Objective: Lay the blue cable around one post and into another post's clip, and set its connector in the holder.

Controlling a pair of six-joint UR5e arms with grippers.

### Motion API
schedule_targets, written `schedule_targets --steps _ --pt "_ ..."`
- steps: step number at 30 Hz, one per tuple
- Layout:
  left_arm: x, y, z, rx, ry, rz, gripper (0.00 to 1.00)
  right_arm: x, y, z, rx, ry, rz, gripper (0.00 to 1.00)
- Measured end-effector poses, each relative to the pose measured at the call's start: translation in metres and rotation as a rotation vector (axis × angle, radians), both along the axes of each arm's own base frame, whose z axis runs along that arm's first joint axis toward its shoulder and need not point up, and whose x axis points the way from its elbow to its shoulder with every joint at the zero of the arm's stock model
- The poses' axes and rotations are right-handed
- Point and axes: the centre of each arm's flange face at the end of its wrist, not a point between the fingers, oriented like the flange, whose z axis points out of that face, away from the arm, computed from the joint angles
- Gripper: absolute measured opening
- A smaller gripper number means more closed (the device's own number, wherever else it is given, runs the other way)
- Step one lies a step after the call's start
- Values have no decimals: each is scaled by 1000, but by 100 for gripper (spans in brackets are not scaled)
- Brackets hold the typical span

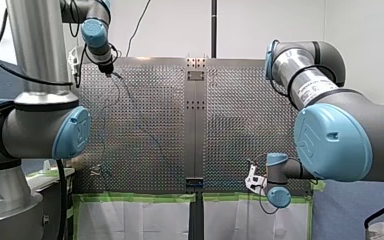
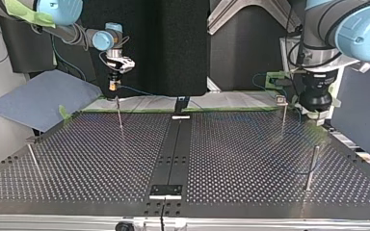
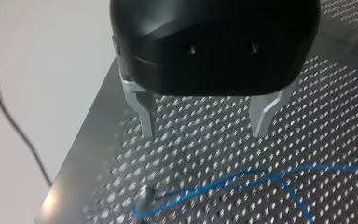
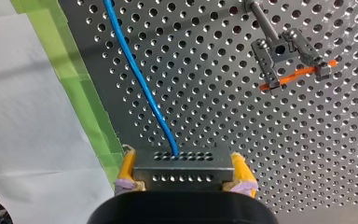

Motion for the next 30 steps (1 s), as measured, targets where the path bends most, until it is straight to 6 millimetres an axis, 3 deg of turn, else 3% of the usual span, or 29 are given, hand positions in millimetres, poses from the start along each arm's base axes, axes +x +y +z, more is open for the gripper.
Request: schedule_targets --steps 12,24,30 --pt "-33 -40 -11 -72 -78 -170 100 3 4 -1 6 50 -11 0" --pt "-34 -73 -81 -63 9 -242 100 0 6 -3 19 96 -11 0" --pt "-39 -86 -119 -72 59 -237 100 -1 6 6 2 113 -8 0"
